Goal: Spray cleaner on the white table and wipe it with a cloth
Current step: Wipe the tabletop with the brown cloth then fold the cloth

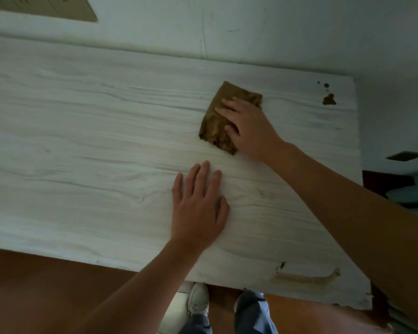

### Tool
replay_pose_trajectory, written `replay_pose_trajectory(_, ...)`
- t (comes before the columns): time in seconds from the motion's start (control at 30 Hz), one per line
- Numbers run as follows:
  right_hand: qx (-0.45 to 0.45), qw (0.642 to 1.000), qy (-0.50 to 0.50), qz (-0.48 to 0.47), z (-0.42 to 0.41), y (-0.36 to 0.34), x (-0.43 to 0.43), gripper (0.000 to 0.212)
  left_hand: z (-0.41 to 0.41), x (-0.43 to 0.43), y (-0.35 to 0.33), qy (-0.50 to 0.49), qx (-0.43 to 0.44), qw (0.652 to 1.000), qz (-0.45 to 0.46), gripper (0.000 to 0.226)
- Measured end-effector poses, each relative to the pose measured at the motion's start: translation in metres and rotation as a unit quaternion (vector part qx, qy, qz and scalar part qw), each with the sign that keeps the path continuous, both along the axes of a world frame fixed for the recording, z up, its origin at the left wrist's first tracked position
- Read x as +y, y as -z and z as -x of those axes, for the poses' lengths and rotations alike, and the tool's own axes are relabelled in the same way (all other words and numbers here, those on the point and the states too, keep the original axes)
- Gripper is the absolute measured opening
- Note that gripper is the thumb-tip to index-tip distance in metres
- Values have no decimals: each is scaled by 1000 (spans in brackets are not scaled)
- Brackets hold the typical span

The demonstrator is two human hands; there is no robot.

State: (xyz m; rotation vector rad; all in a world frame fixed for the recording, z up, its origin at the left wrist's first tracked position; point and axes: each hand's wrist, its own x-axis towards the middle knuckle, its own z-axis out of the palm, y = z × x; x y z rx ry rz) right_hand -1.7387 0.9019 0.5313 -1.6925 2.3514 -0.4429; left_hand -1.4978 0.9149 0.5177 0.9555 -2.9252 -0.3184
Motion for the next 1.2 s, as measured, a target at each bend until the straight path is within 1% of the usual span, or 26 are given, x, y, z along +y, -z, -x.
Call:
replay_pose_trajectory(0.1,-11,1000,-14,16,-3,0,-28,50,0,0,0,-4,6,1000,5,58)
replay_pose_trajectory(0.17,-16,997,-76,18,-18,1,-46,49,-1,0,1,-4,17,1000,11,58)
replay_pose_trajectory(0.27,-18,983,-181,17,-33,7,-67,47,-1,-1,1,-5,25,999,20,57)
replay_pose_trajectory(0.33,-16,981,-195,16,-24,8,-78,46,0,-1,0,-4,30,999,22,57)
replay_pose_trajectory(0.43,-3,989,-144,24,6,10,-87,45,0,-2,0,-5,36,999,22,56)
replay_pose_trajectory(0.57,7,997,-65,38,53,13,-74,44,0,0,-1,-6,45,999,27,56)
replay_pose_trajectory(0.8,16,999,-6,49,131,6,5,45,0,0,0,-1,39,998,38,58)
replay_pose_trajectory(1.0,10,998,55,23,141,6,54,47,1,0,0,4,42,998,42,58)
replay_pose_trajectory(1.2,19,999,42,20,149,-2,52,46,2,0,-1,3,45,998,40,58)
